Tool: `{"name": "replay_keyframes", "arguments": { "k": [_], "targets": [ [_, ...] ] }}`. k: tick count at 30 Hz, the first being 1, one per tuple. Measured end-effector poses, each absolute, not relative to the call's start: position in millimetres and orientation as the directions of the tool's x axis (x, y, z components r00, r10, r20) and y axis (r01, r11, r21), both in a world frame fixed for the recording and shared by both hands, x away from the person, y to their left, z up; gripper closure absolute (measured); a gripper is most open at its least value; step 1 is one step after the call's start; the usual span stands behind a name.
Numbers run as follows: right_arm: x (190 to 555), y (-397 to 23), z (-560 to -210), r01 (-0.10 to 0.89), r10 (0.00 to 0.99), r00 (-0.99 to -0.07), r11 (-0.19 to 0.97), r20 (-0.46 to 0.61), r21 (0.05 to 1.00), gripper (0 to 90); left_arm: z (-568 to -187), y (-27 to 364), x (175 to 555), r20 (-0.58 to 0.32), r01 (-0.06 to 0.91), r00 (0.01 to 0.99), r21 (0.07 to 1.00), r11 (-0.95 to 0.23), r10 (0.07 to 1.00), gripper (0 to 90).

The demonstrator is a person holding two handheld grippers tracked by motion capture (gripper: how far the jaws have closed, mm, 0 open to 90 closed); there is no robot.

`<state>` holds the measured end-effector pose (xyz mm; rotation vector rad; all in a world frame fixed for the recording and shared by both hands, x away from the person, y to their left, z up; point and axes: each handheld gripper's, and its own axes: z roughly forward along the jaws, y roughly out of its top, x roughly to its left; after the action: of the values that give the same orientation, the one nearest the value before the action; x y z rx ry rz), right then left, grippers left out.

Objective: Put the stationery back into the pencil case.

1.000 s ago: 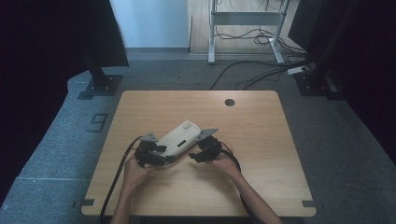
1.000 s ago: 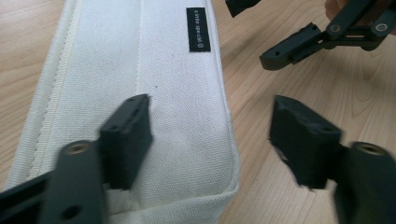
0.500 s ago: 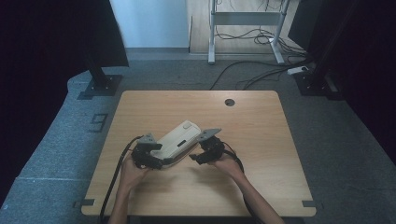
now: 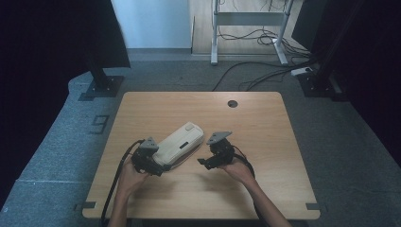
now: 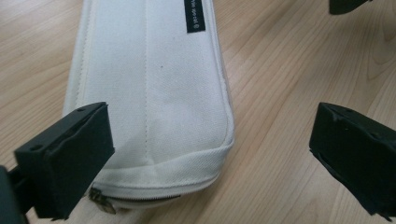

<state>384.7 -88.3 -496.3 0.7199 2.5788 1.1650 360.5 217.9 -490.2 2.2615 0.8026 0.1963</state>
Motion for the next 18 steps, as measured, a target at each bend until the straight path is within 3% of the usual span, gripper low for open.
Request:
{"name": "replay_keyframes", "arguments": {
  "k": [18],
  "targets": [
    [369, -145, -494, 0.378, 0.597, -0.802, 0.503, 0.004, 0.777, 8.5, -490, 240, 350, -0.063, 0.483, 0.773, 0.703, -0.522, 0.631, 0.0]
  ]
}}
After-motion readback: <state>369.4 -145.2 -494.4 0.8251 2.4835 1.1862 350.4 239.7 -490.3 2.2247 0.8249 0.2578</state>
